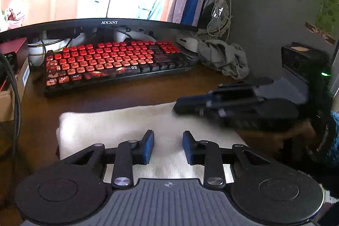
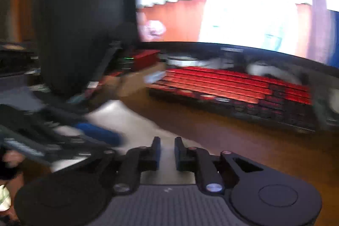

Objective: Fold clothes

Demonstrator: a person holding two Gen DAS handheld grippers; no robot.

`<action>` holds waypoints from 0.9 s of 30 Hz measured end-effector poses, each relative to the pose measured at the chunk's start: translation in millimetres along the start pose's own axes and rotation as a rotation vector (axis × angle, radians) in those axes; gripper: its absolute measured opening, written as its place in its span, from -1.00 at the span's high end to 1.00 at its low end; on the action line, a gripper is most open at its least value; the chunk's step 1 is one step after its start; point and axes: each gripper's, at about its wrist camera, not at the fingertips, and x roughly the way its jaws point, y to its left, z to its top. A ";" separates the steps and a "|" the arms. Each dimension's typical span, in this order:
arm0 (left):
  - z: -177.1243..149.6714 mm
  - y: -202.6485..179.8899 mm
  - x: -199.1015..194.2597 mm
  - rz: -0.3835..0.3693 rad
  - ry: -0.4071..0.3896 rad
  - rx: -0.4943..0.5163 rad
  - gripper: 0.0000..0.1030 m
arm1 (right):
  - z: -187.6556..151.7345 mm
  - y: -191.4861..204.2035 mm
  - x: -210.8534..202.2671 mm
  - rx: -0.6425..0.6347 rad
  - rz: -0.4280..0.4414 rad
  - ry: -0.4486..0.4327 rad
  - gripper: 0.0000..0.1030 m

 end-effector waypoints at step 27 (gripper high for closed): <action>23.3 67.2 -13.9 0.079 -0.036 -0.132 0.42 | 4.4 -1.4 -8.1 0.084 0.048 -0.014 0.91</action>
